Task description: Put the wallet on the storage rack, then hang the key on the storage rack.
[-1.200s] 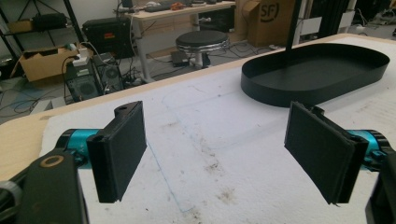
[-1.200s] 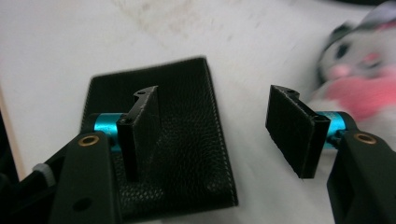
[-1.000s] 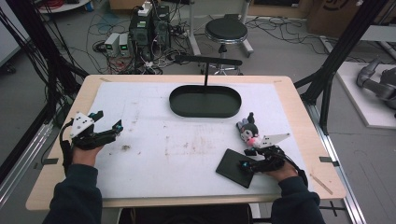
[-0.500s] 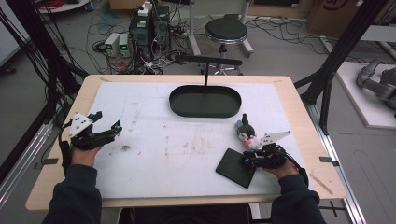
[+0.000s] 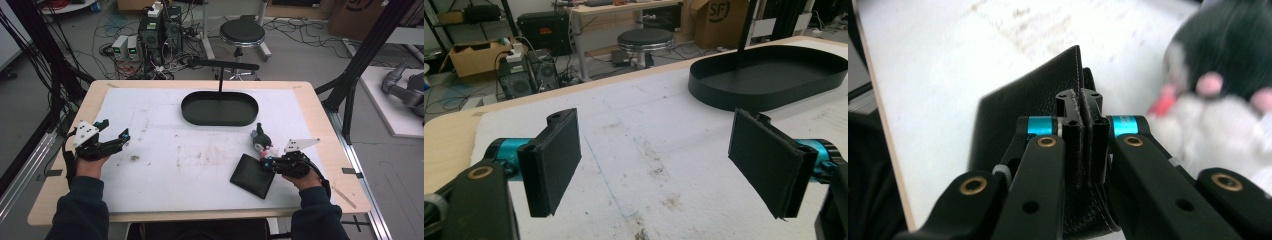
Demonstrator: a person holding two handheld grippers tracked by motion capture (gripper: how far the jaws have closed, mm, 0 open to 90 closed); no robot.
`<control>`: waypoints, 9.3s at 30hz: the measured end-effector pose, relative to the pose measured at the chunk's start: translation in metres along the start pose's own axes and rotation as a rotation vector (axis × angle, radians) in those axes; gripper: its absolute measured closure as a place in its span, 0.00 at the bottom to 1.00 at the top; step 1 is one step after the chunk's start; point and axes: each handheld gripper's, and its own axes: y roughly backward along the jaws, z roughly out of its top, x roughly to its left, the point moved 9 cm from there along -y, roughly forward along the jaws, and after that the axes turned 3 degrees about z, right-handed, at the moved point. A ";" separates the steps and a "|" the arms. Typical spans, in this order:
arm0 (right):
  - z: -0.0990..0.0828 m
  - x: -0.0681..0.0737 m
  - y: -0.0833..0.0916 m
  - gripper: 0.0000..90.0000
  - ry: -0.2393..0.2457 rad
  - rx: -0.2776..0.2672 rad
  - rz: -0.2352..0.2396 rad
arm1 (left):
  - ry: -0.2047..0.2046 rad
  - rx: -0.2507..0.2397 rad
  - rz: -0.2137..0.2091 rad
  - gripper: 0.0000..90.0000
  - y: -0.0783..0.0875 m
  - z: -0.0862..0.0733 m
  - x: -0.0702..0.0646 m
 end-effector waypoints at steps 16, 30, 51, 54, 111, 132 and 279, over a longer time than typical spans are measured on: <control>0.066 0.018 -0.021 1.00 0.153 -0.080 -0.182 | 0.020 -0.006 0.016 0.23 0.004 -0.001 0.008; 0.074 0.053 -0.047 0.99 0.236 -0.050 -0.015 | 0.022 -0.006 0.019 0.23 0.005 -0.002 0.009; 0.074 0.053 -0.048 0.77 0.279 -0.085 -0.047 | 0.026 -0.002 0.020 0.23 0.005 -0.002 0.010; 0.074 0.051 -0.049 0.74 0.285 -0.082 -0.067 | 0.026 -0.001 0.019 0.23 0.005 -0.002 0.010; 0.059 0.032 -0.056 0.85 0.131 -0.111 -0.182 | 0.024 0.007 0.018 0.23 0.005 -0.005 0.010; 0.157 -0.049 -0.043 0.85 0.133 -0.201 -0.300 | 0.027 0.009 0.013 0.23 0.003 -0.005 0.009; 0.007 -0.047 -0.030 0.53 0.003 0.082 -0.348 | 0.075 0.048 -0.006 0.23 -0.001 -0.014 0.003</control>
